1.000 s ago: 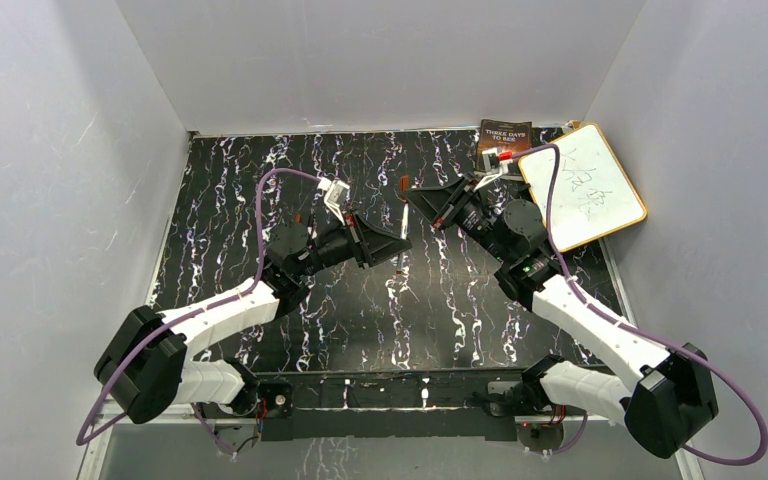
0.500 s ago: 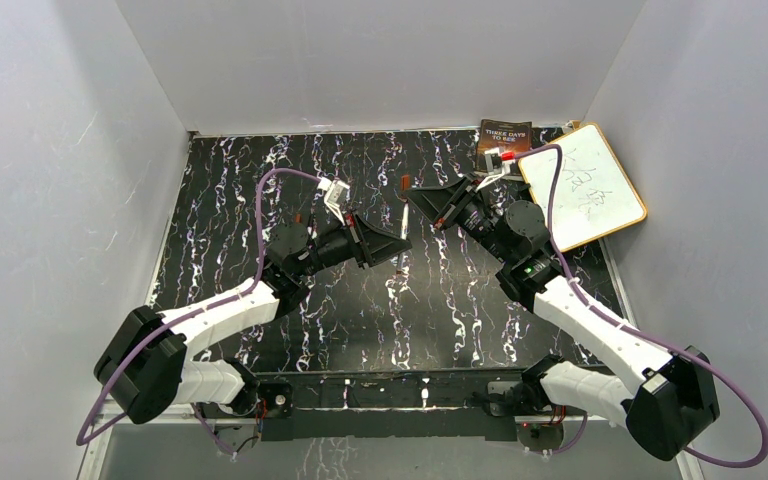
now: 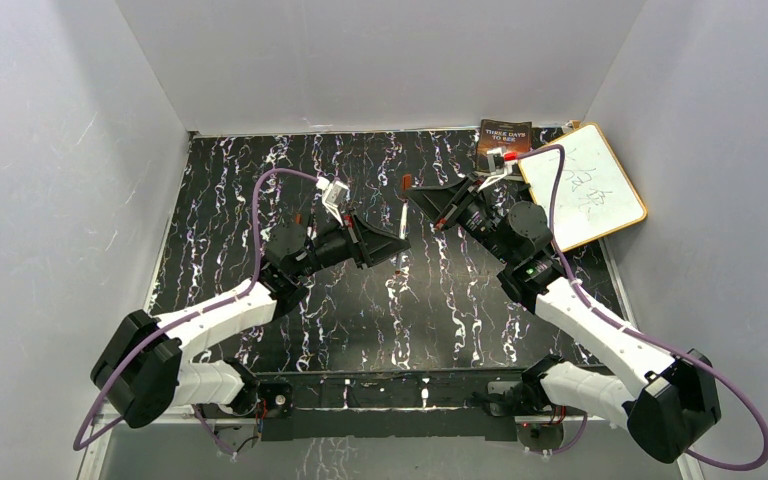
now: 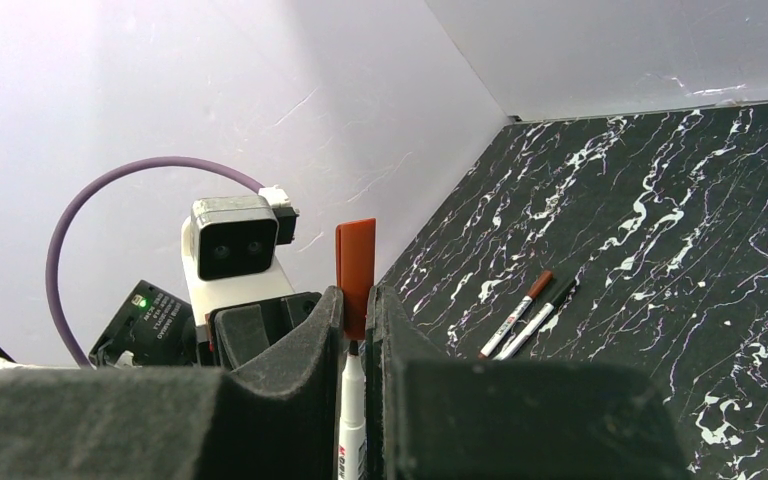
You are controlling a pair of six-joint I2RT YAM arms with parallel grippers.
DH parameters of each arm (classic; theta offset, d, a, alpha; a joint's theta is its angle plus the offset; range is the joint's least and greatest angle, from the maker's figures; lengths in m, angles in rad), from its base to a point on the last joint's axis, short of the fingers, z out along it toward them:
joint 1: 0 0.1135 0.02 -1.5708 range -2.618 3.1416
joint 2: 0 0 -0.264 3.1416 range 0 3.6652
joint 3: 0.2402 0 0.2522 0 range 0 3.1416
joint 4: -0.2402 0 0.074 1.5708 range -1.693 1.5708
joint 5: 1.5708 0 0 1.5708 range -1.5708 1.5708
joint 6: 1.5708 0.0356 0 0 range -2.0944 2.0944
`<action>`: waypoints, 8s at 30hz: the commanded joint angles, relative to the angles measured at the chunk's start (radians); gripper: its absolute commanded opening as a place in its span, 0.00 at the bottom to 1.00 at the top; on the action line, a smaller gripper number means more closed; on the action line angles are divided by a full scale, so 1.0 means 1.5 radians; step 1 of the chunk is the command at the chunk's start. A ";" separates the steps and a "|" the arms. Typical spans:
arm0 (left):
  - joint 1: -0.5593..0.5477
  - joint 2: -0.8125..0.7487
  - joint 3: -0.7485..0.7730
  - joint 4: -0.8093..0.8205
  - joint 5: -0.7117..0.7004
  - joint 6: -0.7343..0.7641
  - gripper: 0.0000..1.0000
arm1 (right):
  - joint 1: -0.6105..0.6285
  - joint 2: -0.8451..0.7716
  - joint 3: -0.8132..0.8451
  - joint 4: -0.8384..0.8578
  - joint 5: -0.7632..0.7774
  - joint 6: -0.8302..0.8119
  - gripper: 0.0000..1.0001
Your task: Insert the pens into the pen caps
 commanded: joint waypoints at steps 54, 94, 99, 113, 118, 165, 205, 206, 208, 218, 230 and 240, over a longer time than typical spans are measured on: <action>0.001 0.001 0.143 0.011 -0.132 0.104 0.00 | -0.003 -0.018 -0.027 0.032 -0.022 -0.027 0.00; 0.002 -0.085 0.200 -0.166 0.053 0.385 0.00 | -0.003 -0.036 0.143 -0.103 -0.027 -0.165 0.23; 0.002 -0.086 0.200 -0.175 0.055 0.386 0.00 | -0.003 -0.032 0.154 -0.102 -0.034 -0.173 0.26; 0.002 -0.085 0.222 -0.180 0.028 0.382 0.00 | -0.003 -0.030 0.156 -0.132 -0.055 -0.196 0.44; 0.002 -0.084 0.230 -0.188 0.027 0.380 0.00 | -0.003 -0.035 0.154 -0.132 -0.063 -0.201 0.47; 0.002 -0.070 0.228 -0.214 0.046 0.382 0.00 | -0.003 -0.010 0.231 -0.114 -0.110 -0.185 0.46; 0.002 -0.056 0.301 -0.261 -0.044 0.417 0.00 | -0.003 -0.033 0.162 -0.247 -0.146 -0.202 0.00; 0.002 -0.053 0.307 -0.261 -0.044 0.419 0.00 | -0.003 -0.034 0.159 -0.253 -0.145 -0.203 0.00; 0.002 -0.045 0.317 -0.254 -0.044 0.419 0.00 | -0.003 -0.037 0.149 -0.257 -0.146 -0.204 0.00; 0.003 -0.017 0.354 -0.235 -0.065 0.426 0.00 | -0.002 -0.048 0.083 -0.240 -0.160 -0.172 0.00; 0.005 0.021 0.407 -0.223 -0.069 0.436 0.00 | 0.021 -0.042 0.044 -0.248 -0.152 -0.171 0.00; 0.023 0.034 0.448 -0.204 -0.081 0.434 0.00 | 0.040 -0.040 0.024 -0.259 -0.140 -0.176 0.00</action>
